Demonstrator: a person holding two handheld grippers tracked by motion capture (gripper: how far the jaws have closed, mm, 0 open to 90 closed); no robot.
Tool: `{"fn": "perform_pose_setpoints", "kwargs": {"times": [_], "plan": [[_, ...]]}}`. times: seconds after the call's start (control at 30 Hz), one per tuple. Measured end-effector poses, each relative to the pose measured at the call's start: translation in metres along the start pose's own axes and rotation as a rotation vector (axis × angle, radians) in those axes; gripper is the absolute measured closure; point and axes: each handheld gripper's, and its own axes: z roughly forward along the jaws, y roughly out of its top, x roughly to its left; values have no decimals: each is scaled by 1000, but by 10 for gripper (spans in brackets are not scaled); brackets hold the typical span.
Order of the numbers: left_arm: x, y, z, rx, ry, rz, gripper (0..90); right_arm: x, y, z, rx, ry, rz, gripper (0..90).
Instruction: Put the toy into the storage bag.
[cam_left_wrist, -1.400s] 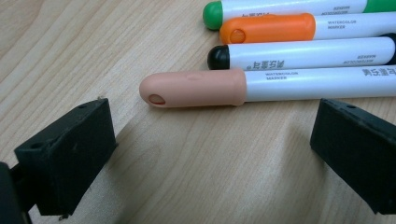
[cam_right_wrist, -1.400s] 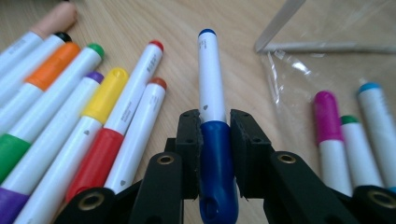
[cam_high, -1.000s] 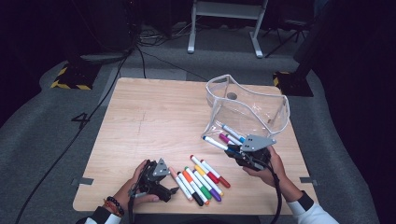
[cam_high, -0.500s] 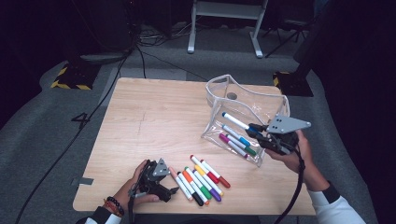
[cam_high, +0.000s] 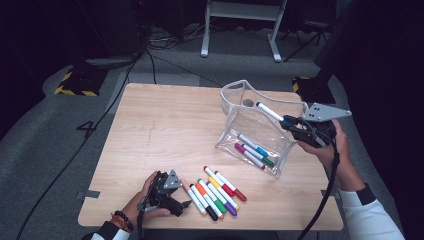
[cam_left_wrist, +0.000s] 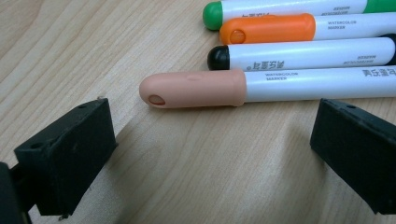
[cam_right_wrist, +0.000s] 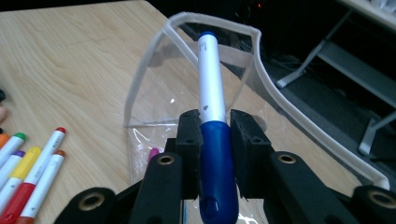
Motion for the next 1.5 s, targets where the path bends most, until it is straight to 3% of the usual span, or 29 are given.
{"fn": "perform_pose_setpoints", "kwargs": {"times": [0.17,0.43,0.57,0.87,1.17,1.27,1.33,1.43,1.5], "plan": [[0,0,0,0,0,0,2,-16,-2,17,55,13,50,748],[0,0,0,0,0,0,2,-34,4,44,156,29,92,747],[0,0,0,0,0,0,2,-40,5,56,204,62,124,747],[0,0,0,0,0,0,2,-31,3,73,316,127,118,747],[0,0,0,0,0,0,2,-34,0,78,393,212,130,744],[0,0,0,0,0,0,2,-34,0,80,435,276,128,713],[0,0,0,0,0,0,2,-34,0,80,438,244,132,609],[0,0,0,-1,2,0,5,-32,-1,77,416,219,135,570],[0,0,0,-1,2,0,4,-33,-1,74,390,177,127,522]]}}
